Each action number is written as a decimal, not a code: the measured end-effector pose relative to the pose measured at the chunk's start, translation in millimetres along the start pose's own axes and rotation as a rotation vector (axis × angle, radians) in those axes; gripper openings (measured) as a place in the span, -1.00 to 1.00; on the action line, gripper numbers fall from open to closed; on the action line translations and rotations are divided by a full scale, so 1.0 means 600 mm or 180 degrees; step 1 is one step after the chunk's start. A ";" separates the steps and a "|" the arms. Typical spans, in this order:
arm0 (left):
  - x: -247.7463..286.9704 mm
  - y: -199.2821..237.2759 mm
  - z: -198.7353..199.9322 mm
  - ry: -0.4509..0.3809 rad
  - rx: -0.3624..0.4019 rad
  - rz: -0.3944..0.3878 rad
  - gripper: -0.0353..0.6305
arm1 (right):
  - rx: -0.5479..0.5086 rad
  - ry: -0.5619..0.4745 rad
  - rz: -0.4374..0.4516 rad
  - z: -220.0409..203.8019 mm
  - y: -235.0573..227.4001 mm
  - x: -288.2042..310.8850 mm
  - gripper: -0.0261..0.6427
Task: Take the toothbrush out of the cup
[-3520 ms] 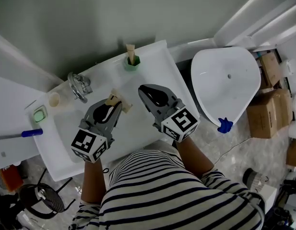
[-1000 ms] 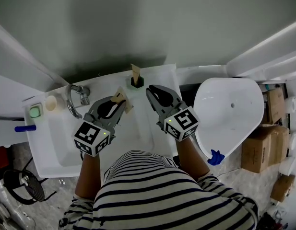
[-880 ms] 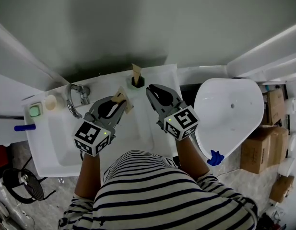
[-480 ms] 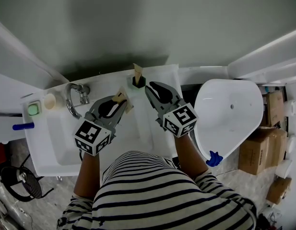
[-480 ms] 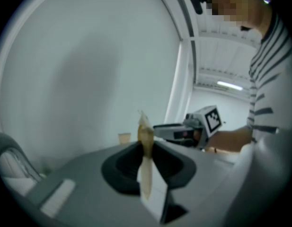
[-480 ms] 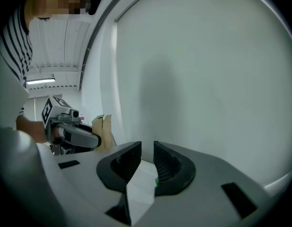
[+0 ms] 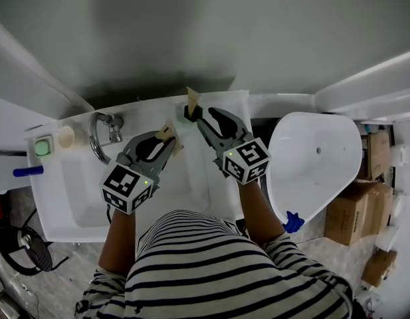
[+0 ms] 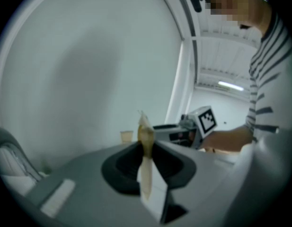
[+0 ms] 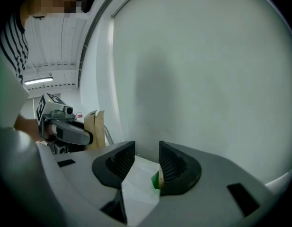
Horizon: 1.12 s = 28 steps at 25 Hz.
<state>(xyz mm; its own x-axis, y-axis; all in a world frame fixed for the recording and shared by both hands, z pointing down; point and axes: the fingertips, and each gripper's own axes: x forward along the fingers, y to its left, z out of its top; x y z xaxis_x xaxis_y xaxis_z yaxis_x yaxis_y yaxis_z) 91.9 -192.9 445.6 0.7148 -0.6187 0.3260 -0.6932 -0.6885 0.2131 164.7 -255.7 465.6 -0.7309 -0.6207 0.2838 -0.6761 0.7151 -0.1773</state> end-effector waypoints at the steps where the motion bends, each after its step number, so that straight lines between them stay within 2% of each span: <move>1: 0.001 0.001 -0.001 0.0004 -0.0004 0.0000 -0.68 | 0.0007 0.0013 0.0001 -0.002 -0.002 0.002 -0.52; 10: 0.006 0.008 -0.009 0.0029 -0.0040 -0.0009 -0.68 | 0.0006 0.0139 0.0020 -0.022 -0.013 0.028 -0.44; 28: 0.017 0.018 -0.026 0.0079 -0.0093 -0.0001 -0.68 | 0.0013 0.0326 -0.0022 -0.058 -0.038 0.069 -0.40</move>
<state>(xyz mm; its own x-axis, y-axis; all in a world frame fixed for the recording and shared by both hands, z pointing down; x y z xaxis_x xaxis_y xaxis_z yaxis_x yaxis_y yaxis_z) 90.5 -200.7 465.5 0.7127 -0.6086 0.3487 -0.6956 -0.6772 0.2399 153.0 -286.4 514.0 -0.7130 -0.5894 0.3798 -0.6817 0.7095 -0.1789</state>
